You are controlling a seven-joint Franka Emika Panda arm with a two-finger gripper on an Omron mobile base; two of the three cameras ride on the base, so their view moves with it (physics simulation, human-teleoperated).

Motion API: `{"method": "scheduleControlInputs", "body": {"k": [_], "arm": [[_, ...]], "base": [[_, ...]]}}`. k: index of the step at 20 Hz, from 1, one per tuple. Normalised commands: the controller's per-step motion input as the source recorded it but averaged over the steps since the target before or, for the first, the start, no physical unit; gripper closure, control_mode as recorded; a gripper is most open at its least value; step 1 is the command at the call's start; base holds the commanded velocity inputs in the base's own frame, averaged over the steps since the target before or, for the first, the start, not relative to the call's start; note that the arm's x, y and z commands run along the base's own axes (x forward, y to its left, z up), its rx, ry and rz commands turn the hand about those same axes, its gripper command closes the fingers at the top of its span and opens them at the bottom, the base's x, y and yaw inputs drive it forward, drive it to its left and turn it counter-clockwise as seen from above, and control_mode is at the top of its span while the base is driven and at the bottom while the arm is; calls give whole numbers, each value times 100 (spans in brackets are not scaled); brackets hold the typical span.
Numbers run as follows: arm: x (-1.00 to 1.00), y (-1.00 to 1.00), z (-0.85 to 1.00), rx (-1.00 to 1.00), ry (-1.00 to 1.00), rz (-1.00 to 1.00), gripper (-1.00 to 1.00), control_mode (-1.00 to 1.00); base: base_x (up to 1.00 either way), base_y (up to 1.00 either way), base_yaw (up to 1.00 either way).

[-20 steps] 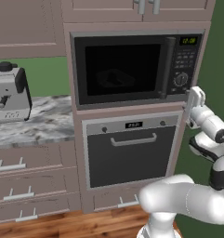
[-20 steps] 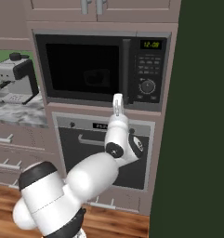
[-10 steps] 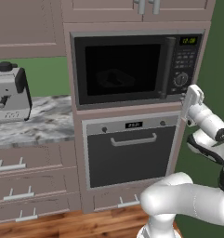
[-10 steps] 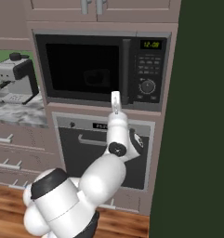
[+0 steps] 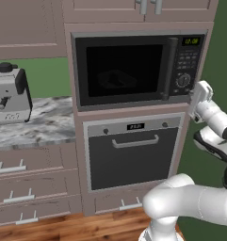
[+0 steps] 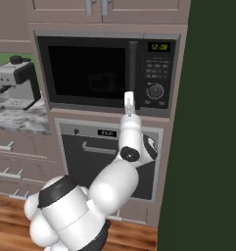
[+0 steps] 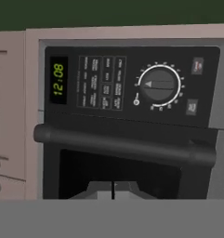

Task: Place the tupperware containing the steak and broccoli meal in the microwave. Close the microwave door and press the start button to reheat the meal.

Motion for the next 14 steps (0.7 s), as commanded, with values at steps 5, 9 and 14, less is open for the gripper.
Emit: {"method": "scheduleControlInputs", "body": {"k": [5,9,14], "arm": [[-1,-44,7,0,8,0,100,-100],[0,-23,0,1,13,0,100,-100],[6,-3,0,1,18,3,100,-100]], "base": [[0,0,0],[0,0,0],[0,0,0]]}}
